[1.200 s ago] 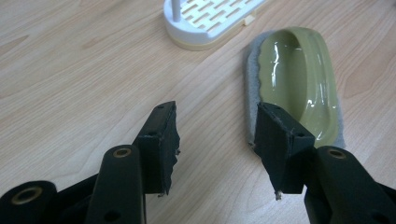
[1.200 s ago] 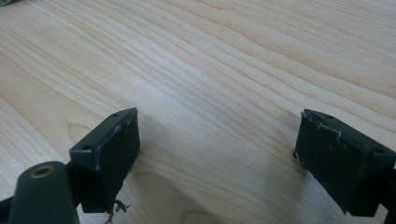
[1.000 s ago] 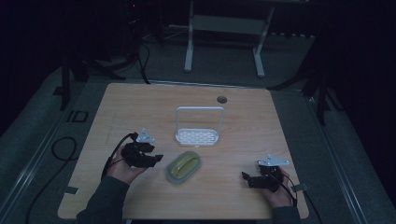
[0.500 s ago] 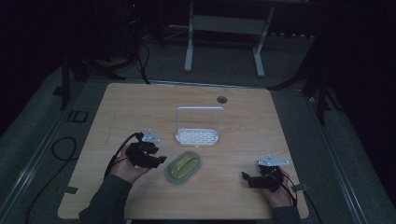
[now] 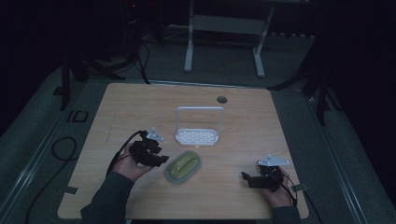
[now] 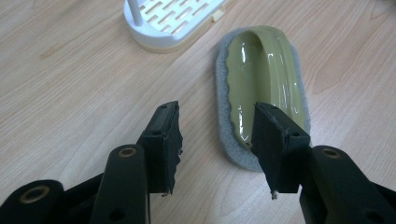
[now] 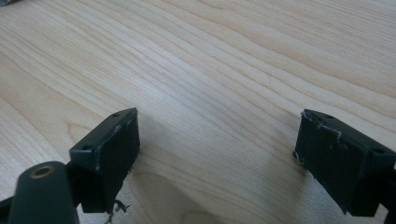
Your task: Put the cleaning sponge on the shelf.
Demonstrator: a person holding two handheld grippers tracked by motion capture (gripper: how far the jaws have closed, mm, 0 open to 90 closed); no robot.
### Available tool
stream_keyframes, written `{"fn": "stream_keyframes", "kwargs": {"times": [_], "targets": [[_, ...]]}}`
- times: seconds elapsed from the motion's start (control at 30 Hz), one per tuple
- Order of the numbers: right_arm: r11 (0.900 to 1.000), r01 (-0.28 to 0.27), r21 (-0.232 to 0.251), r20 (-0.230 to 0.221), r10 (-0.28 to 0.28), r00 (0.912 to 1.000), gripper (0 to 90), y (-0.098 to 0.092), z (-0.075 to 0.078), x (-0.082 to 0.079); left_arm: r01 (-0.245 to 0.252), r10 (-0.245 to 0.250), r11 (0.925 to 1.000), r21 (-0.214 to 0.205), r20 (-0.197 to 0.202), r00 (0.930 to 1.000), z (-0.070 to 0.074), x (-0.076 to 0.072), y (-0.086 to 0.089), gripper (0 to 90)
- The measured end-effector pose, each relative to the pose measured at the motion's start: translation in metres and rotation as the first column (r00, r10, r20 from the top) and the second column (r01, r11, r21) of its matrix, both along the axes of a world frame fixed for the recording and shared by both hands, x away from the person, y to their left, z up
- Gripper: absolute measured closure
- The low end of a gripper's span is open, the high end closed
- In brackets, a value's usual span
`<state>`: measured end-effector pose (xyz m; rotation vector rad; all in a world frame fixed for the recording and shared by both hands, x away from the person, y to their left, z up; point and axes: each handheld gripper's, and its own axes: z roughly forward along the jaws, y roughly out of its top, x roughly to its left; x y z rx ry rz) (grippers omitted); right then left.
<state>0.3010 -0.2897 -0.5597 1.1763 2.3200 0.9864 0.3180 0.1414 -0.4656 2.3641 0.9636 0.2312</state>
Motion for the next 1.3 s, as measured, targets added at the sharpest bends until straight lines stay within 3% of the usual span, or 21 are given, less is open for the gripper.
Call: {"fn": "stream_keyframes", "kwargs": {"times": [0.8, 1.0, 1.3], "targets": [[1.0000, -0.001, -0.001, 0.000, 0.001, 1.0000, 13.4, 0.000, 0.000, 0.000, 0.020, -0.015, 0.9974, 0.069, -0.064, 0.9978, -0.001, 0.010, -0.019, 53.0], [1.0000, -0.001, -0.001, 0.001, 0.001, 1.0000, 13.4, 0.000, 0.000, 0.000, 0.031, -0.026, 0.9972, 0.068, -0.068, 0.9973, 0.001, 0.011, -0.026, 53.0], [1.0000, -0.002, -0.002, 0.001, 0.002, 1.0000, 13.4, 0.000, 0.000, 0.000, 0.047, -0.040, 0.9941, 0.097, -0.078, 0.9962, 0.009, 0.014, -0.043, 53.4]]}}
